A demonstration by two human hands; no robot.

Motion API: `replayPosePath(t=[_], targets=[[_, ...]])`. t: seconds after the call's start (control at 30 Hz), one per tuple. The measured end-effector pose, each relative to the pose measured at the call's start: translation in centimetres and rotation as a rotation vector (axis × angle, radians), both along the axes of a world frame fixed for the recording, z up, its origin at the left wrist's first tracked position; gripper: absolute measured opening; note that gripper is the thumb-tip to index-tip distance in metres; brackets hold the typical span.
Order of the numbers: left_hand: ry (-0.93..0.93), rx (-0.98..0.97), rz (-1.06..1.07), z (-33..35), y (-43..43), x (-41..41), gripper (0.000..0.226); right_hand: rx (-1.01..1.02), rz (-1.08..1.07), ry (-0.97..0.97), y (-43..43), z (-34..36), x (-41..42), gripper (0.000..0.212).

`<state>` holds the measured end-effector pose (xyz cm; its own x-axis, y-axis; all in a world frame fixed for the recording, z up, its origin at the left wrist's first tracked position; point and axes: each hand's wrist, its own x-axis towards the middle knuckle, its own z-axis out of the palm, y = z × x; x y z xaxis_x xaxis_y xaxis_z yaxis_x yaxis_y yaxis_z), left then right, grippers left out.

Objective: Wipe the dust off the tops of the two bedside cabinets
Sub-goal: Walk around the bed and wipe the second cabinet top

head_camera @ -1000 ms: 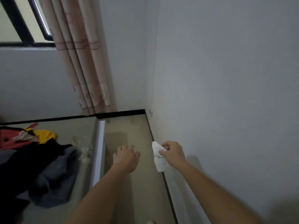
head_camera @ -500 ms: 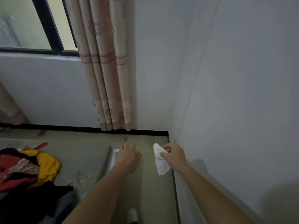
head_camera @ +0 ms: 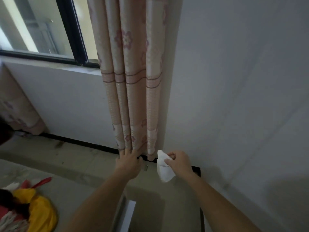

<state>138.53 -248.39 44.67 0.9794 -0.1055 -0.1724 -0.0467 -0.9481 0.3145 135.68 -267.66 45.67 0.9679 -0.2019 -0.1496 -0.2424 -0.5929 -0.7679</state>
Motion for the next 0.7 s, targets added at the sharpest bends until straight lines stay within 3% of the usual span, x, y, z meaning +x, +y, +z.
replayPosePath(t=[0.43,0.7], targets=[[0.113,0.004,0.378,-2.1,4.7,23.5,0.048,-0.024,0.415,0.045,4.4,-1.8,29.4,0.011],[0.183,-0.001,0.603,-2.0,10.5,30.1,0.051,-0.021,0.706,0.111,12.8,-2.8,40.7,0.009]])
